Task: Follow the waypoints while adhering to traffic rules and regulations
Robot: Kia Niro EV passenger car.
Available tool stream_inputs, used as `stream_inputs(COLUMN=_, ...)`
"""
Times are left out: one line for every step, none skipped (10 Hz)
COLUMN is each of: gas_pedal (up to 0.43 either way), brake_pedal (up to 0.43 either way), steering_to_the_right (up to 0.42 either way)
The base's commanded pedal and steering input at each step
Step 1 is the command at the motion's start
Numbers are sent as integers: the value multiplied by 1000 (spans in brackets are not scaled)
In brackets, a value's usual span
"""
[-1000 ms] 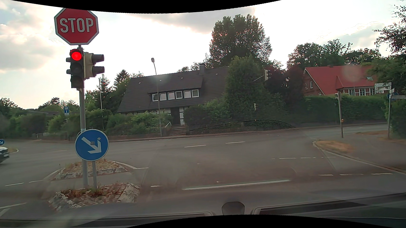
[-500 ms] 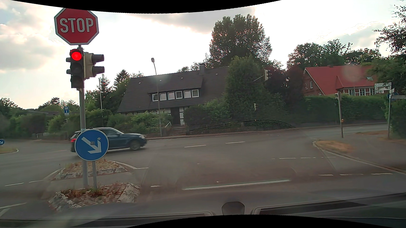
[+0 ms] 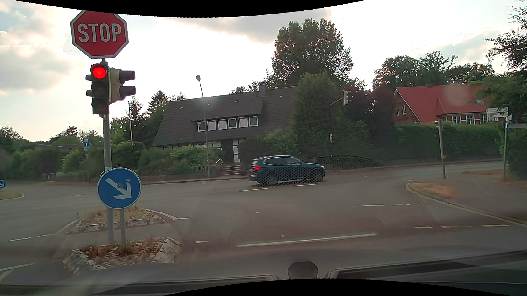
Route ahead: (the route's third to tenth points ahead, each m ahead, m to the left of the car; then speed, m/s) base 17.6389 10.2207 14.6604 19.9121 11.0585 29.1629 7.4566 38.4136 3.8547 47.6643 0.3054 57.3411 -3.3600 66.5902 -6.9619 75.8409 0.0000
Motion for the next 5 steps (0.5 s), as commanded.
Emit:
stream_inputs(gas_pedal=0, brake_pedal=250, steering_to_the_right=-6)
stream_inputs(gas_pedal=0, brake_pedal=250, steering_to_the_right=-5)
stream_inputs(gas_pedal=0, brake_pedal=250, steering_to_the_right=-5)
stream_inputs(gas_pedal=0, brake_pedal=250, steering_to_the_right=-5)
stream_inputs(gas_pedal=0, brake_pedal=250, steering_to_the_right=-5)
